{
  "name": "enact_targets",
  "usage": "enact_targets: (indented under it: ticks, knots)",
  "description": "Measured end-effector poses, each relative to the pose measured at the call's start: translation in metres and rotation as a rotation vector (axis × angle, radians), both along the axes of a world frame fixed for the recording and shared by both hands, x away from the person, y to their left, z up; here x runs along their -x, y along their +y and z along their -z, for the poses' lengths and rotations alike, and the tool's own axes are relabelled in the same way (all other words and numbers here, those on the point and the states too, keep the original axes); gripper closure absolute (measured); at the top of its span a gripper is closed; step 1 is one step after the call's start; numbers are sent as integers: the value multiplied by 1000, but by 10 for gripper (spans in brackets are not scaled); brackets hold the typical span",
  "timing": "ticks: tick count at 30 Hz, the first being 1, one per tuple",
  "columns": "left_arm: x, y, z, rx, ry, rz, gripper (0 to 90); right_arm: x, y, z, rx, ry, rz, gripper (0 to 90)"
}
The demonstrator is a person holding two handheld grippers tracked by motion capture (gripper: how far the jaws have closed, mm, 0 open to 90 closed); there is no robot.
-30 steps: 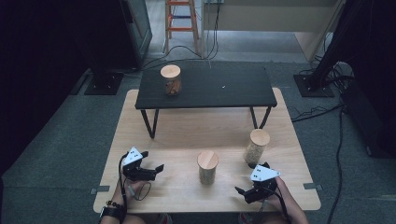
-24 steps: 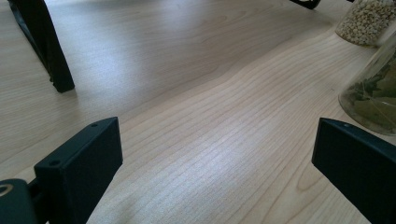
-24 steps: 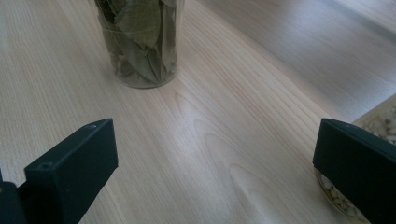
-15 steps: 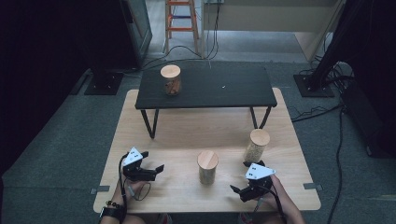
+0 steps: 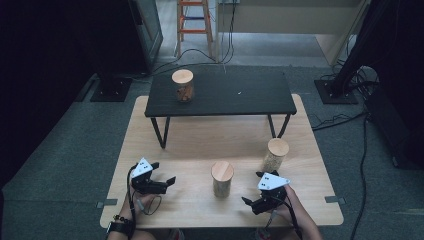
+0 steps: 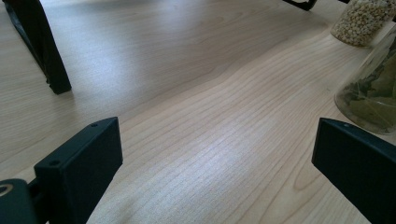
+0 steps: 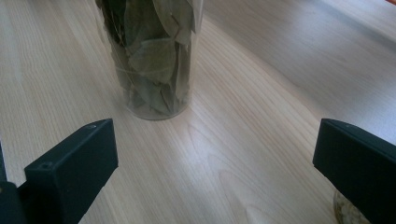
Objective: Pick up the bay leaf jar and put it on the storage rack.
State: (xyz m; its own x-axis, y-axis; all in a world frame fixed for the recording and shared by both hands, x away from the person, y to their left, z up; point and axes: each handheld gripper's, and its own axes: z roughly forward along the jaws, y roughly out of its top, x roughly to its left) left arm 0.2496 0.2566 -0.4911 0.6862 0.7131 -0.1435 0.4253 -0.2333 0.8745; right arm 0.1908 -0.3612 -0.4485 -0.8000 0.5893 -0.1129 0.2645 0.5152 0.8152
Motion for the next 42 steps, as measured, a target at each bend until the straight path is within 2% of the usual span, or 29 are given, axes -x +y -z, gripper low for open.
enact_targets:
  ticks: [7, 12, 25, 42]
  knots:
    - [0, 0, 0, -1, 1, 1, 19, -4, 9, -3, -10, -4, -17, 0]
    - [-1, -1, -1, -9, 4, 6, 19, -5, 16, -5, 3, -5, -22, 0]
    - [1, -3, -1, -14, 4, -11, 19, -8, 24, -15, 8, -17, -12, 0]
    - [1, -3, -1, -13, 0, -12, 19, -12, 39, -23, 12, -31, -41, 0]
